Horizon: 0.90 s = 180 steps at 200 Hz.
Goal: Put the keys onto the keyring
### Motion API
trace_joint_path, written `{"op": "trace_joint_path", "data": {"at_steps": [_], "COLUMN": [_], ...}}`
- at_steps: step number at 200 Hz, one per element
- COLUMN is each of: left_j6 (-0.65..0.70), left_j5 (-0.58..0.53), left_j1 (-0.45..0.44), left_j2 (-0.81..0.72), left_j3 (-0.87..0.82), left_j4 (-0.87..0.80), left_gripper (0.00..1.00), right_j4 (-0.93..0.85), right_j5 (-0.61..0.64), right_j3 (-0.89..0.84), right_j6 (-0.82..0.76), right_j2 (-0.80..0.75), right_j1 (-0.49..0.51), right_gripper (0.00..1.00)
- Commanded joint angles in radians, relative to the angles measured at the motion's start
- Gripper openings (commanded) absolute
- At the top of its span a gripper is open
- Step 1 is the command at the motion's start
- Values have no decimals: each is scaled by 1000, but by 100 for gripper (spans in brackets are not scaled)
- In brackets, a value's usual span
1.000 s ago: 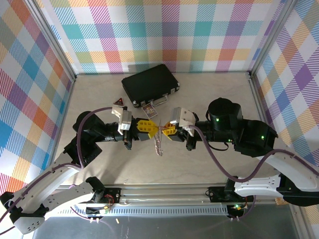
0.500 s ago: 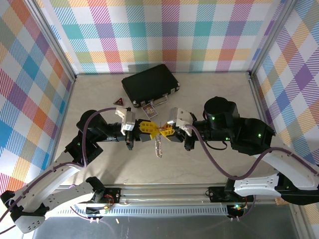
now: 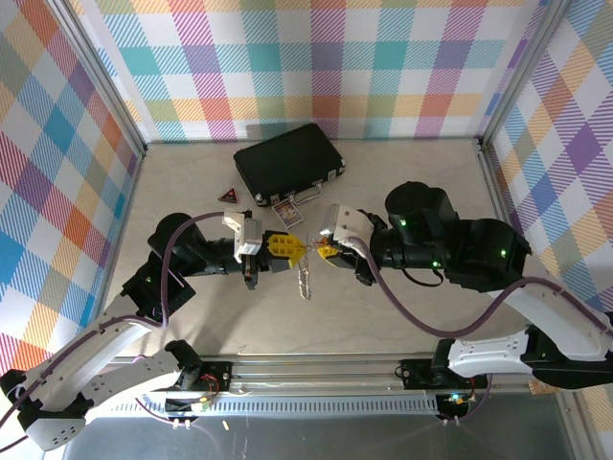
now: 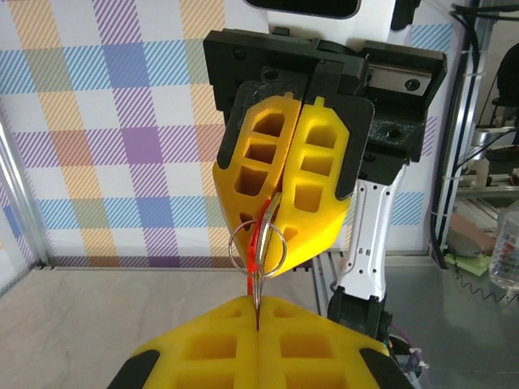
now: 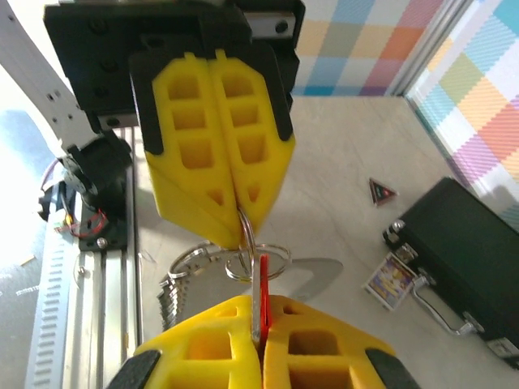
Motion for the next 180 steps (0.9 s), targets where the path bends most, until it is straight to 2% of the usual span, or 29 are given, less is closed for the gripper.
{"op": "trace_joint_path", "data": {"at_steps": [1, 49, 108, 136, 169, 180], "left_j6": [49, 146, 108, 69, -6, -30], "left_j5": [-36, -99, -100, -108, -157, -178], "left_j1": [-7, -6, -7, -7, -6, -5], "left_j2": [-8, 5, 1, -16, -61, -82], "left_j3": [2, 17, -51, -99, -168, -191], "left_j4": [-89, -235, -140, -89, -41, -31], "left_gripper": [0, 0, 0, 23, 48, 67], "right_j4": [-91, -151, -181, -181, -216, -221], "right_j5": [69, 139, 166, 182, 179, 165], "right_j3": [87, 162, 196, 198, 205, 206], "right_j6": [-36, -65, -52, -36, -10, 4], "right_j2": [22, 72, 141, 168, 216, 230], "right_j1": [3, 3, 3, 0, -57, -84], "right_gripper": [0, 0, 0, 0, 0, 0]}}
